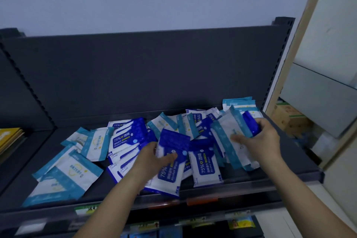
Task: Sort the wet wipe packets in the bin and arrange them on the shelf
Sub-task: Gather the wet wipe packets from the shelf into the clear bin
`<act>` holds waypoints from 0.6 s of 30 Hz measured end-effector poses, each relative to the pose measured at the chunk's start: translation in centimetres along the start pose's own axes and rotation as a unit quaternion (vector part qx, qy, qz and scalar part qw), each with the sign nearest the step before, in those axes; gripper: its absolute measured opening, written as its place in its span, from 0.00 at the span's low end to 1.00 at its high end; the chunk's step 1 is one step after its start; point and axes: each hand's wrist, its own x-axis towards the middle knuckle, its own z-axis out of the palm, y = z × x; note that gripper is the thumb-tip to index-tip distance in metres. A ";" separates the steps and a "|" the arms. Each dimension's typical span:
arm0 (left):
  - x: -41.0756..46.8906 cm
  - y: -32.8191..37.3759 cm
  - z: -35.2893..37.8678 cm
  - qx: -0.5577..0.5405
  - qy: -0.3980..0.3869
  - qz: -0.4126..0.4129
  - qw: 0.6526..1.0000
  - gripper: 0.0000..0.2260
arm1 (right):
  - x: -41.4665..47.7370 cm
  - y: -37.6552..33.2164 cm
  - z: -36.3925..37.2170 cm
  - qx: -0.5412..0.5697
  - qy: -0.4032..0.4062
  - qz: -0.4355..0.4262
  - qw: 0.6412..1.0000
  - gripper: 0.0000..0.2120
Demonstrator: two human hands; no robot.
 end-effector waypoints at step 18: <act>2.6 0.6 8.7 0.033 -0.051 0.057 0.997 0.14 | -1.6 1.9 -2.7 0.135 0.053 0.034 0.989 0.25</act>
